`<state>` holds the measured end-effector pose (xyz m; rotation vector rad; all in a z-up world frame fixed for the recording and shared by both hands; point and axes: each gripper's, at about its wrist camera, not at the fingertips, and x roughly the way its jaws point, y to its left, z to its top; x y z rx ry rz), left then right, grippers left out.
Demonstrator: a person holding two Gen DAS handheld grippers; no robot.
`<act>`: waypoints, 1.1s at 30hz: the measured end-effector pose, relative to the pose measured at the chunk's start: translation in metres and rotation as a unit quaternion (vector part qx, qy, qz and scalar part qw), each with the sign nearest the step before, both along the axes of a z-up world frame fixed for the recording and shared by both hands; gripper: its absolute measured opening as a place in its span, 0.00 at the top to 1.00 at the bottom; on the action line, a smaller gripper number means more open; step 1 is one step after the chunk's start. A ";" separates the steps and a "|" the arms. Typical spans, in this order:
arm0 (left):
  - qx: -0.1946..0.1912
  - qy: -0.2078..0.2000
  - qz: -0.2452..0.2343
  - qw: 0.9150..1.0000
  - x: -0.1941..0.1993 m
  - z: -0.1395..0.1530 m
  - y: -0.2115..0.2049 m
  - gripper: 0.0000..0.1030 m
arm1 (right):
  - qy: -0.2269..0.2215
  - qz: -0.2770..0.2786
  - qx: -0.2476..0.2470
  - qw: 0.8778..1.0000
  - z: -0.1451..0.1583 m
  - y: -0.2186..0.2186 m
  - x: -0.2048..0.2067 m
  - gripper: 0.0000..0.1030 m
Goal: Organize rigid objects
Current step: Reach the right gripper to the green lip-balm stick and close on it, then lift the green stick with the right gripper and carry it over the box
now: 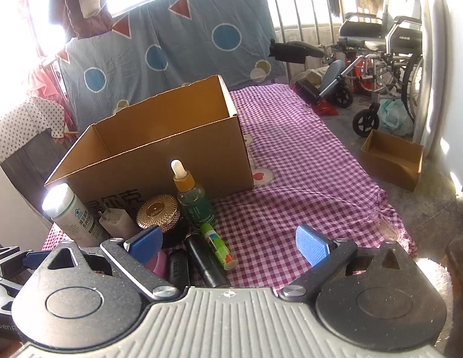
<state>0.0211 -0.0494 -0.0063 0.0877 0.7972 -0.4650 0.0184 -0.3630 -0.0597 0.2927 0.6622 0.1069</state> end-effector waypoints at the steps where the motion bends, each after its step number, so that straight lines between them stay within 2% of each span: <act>1: 0.003 0.000 -0.015 1.000 0.004 -0.002 -0.007 0.06 | 0.006 0.004 0.005 1.000 -0.002 -0.002 0.005 0.16; 2: 0.004 0.002 -0.024 1.000 0.005 -0.003 -0.011 0.06 | 0.015 0.012 0.011 1.000 -0.005 -0.003 0.011 0.22; 6: -0.009 0.013 -0.060 0.998 0.010 -0.007 -0.028 0.08 | 0.034 0.040 0.017 0.998 -0.015 -0.005 0.029 0.35; 8: -0.012 0.016 -0.073 0.997 0.014 -0.009 -0.035 0.13 | 0.042 0.054 0.016 0.998 -0.021 -0.005 0.038 0.40; 10: -0.009 0.023 -0.089 0.996 0.020 -0.012 -0.042 0.24 | 0.051 0.067 0.011 0.996 -0.025 -0.003 0.046 0.47; 16: -0.011 0.036 -0.111 0.993 0.027 -0.018 -0.053 0.33 | 0.072 0.114 0.006 0.991 -0.034 -0.001 0.066 0.67; 22: -0.011 0.050 -0.120 0.991 0.032 -0.022 -0.058 0.42 | 0.083 0.162 -0.012 0.983 -0.035 0.011 0.080 0.73; 25: -0.011 0.055 -0.123 0.991 0.033 -0.022 -0.061 0.43 | 0.087 0.171 -0.029 0.981 -0.037 0.018 0.087 0.77; 28: -0.011 0.056 -0.123 0.991 0.033 -0.022 -0.061 0.43 | 0.088 0.183 -0.025 0.979 -0.039 0.020 0.091 0.83; 33: -0.011 0.056 -0.122 0.991 0.033 -0.022 -0.063 0.43 | 0.096 0.174 -0.016 0.980 -0.041 0.018 0.091 0.84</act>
